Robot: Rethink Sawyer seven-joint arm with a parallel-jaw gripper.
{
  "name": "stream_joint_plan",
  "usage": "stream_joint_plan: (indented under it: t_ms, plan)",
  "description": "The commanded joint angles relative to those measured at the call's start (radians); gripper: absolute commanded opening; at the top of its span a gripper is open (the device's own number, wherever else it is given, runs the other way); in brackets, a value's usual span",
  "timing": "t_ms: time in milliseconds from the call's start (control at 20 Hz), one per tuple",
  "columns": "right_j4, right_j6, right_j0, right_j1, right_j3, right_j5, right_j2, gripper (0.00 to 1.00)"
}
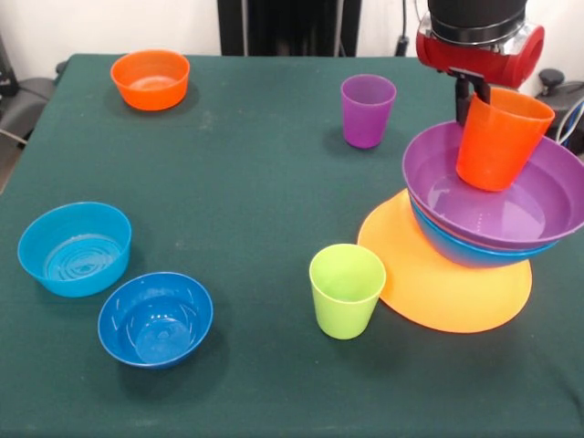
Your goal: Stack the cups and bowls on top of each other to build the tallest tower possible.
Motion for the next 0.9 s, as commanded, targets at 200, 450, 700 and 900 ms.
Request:
stream_joint_plan:
  t_ms: [200, 450, 700, 900]
  plan:
    - [0.041, 0.138, 0.024, -0.020, 0.080, -0.032, 0.018, 0.00]
    - [0.037, 0.130, 0.027, -0.018, 0.067, -0.017, 0.008, 0.00]
    - [0.047, 0.139, 0.034, -0.024, 0.089, -0.036, 0.008, 0.00]
    - [0.055, 0.137, 0.033, -0.022, 0.119, -0.075, 0.011, 0.00]
